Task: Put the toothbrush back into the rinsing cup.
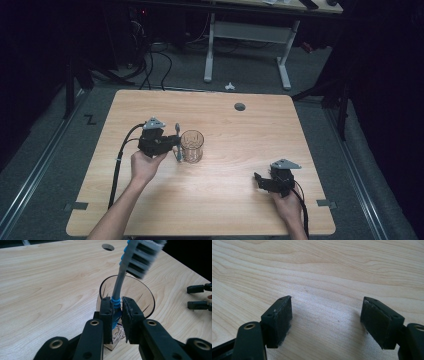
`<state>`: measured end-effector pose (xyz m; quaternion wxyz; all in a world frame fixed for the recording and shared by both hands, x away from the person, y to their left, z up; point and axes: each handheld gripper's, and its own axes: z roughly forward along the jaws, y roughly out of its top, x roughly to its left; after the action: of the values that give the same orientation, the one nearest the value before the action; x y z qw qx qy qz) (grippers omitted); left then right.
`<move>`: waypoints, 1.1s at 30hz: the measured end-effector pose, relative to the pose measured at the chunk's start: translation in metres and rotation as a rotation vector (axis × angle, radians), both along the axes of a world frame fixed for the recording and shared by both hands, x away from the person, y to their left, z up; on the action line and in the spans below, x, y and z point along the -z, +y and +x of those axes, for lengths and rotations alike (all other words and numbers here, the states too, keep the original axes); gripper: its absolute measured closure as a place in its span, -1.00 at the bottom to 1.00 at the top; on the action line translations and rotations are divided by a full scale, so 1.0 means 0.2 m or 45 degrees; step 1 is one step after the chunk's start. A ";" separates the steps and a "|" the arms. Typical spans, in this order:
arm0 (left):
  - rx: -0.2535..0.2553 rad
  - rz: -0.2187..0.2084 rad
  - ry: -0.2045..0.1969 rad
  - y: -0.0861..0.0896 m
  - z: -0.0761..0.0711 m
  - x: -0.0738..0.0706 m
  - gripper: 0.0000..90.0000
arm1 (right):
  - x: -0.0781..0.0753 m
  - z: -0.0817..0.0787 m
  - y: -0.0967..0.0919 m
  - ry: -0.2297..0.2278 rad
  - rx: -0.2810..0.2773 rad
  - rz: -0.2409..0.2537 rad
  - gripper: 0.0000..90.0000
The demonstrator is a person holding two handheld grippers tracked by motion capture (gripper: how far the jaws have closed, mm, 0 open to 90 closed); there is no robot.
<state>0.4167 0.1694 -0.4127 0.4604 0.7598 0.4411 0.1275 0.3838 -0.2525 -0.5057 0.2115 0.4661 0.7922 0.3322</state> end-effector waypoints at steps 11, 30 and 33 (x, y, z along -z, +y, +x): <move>-0.004 0.044 -0.012 -0.02 0.00 0.01 0.69 | 0.00 0.00 0.00 0.000 0.002 0.002 -0.43; -0.054 0.051 -0.074 0.03 -0.03 -0.03 0.10 | 0.00 0.00 0.00 0.000 0.002 0.002 -0.43; -0.063 0.052 -0.085 0.03 -0.04 -0.04 0.08 | 0.00 0.00 0.00 0.000 0.002 0.002 -0.43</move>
<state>0.4082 0.1759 -0.4048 0.4561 0.7531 0.4414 0.1732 0.3839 -0.2525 -0.5057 0.2112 0.4669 0.7916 0.3327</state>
